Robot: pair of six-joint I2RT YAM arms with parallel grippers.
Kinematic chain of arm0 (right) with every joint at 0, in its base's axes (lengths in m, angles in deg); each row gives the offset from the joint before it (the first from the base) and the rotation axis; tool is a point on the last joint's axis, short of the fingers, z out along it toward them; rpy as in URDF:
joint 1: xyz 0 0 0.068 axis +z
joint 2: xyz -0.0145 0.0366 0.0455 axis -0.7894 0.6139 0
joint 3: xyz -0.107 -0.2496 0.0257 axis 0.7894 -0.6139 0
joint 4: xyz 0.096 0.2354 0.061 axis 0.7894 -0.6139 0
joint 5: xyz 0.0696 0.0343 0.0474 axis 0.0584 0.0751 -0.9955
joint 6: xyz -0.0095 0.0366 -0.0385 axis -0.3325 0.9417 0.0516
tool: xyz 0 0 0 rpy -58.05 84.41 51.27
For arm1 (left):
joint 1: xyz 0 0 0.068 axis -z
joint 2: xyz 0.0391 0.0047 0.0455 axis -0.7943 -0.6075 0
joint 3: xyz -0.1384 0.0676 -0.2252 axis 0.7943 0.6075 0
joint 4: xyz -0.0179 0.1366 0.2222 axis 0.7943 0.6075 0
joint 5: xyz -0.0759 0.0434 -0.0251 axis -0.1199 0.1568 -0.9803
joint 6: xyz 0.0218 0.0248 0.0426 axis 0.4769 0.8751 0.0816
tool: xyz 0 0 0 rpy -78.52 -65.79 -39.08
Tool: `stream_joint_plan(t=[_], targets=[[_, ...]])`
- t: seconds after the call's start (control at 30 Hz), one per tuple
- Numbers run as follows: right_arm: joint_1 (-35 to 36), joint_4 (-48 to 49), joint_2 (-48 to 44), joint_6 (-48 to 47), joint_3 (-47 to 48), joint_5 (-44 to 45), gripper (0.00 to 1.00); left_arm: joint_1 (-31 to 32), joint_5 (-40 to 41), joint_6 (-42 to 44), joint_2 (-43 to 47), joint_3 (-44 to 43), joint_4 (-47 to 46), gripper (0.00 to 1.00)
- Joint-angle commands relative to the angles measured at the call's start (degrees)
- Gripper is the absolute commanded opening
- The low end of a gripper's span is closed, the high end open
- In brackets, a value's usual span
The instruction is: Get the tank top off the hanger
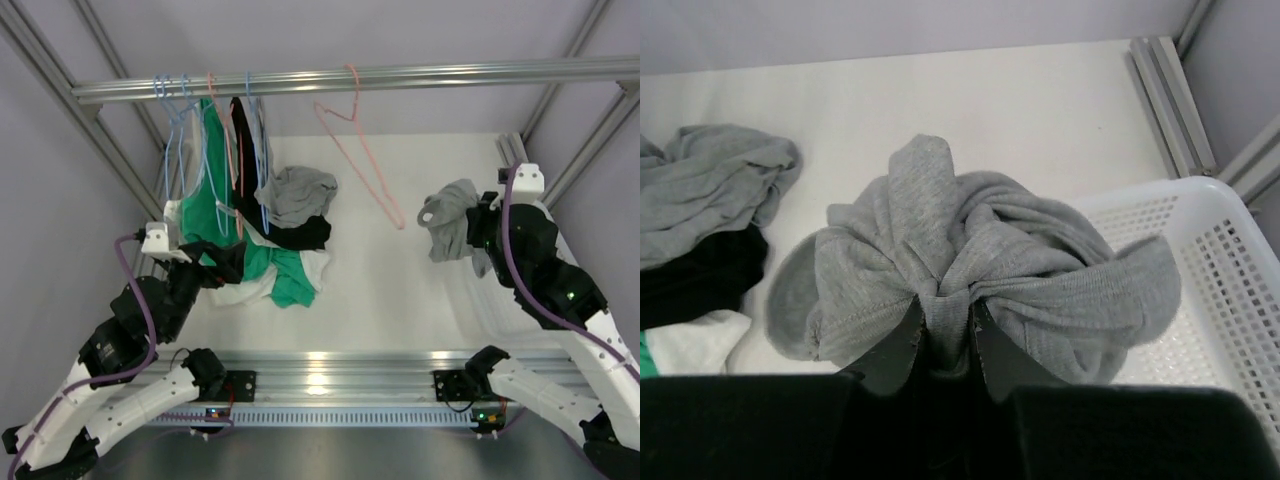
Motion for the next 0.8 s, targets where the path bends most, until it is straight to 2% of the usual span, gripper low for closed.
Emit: stream_joint_plan(t=[0.0,0.1,0.17,0.23,0.33,0.43,0.63,0.77], targets=[[-2.07,-2.80,-0.50,-1.50,-0.90,-2.33,0.00,-0.01,0.84,-0.10,0.54,0.41,0.40,0.99],[-3.29,-3.58,-1.37,-0.09,-4.41,3.26,0.00,-0.01,1.36,-0.19,0.89,0.41,0.40,0.99],[-7.94,-3.76,-2.16,-0.09,-5.99,4.08,0.00,-0.01,1.54,-0.19,0.89,0.59,0.40,0.99],[-14.50,-3.76,-2.61,-0.70,-6.27,2.68,0.00,-0.01,1.19,-0.19,0.63,0.50,0.40,0.99],[-21.02,-3.76,-0.68,0.17,-6.97,0.92,0.00,-0.01,0.92,-0.45,0.54,0.41,0.40,0.99],[-26.91,-3.15,3.10,1.92,-7.32,-4.53,0.00,-0.01,0.75,-0.63,0.54,0.41,0.31,0.99],[-38.43,4.49,7.05,4.65,-12.59,-12.70,0.00,-0.01,-0.04,-0.54,0.54,0.50,0.40,0.99],[-41.27,8.36,9.26,6.76,-17.59,-14.20,0.00,-0.01,-0.13,-0.19,0.54,0.41,0.40,0.99]])
